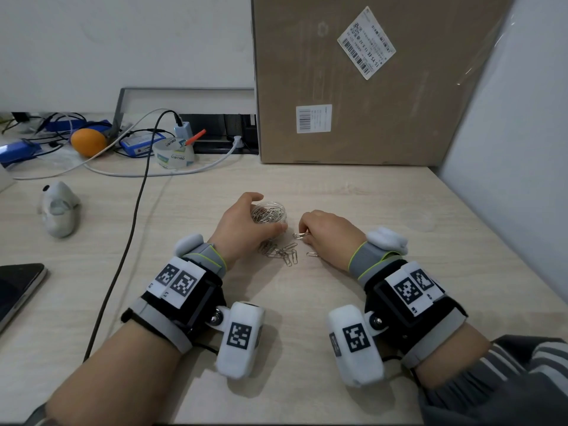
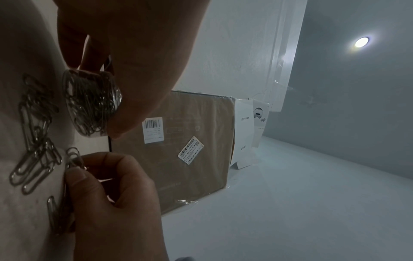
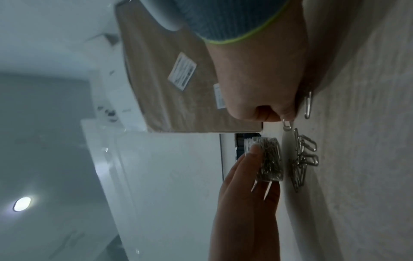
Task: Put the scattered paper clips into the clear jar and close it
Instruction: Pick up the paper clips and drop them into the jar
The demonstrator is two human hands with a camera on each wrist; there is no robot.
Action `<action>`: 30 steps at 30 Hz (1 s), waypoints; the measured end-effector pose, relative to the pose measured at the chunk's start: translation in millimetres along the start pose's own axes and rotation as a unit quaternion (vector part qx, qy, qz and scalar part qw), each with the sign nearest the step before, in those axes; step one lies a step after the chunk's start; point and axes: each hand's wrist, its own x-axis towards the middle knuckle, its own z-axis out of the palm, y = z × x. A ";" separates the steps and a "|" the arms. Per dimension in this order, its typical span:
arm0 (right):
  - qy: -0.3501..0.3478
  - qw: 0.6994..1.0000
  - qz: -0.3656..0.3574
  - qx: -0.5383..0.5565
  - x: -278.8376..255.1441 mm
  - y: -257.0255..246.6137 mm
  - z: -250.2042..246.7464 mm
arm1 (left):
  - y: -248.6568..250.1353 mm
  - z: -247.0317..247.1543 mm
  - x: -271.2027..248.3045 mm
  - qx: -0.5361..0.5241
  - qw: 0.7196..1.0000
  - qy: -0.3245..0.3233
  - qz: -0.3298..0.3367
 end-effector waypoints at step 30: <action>0.137 0.975 0.081 0.155 -1.6 4.5 0.1 | -1.4 2.1 0.3 0.026 0.999 -0.028 0.020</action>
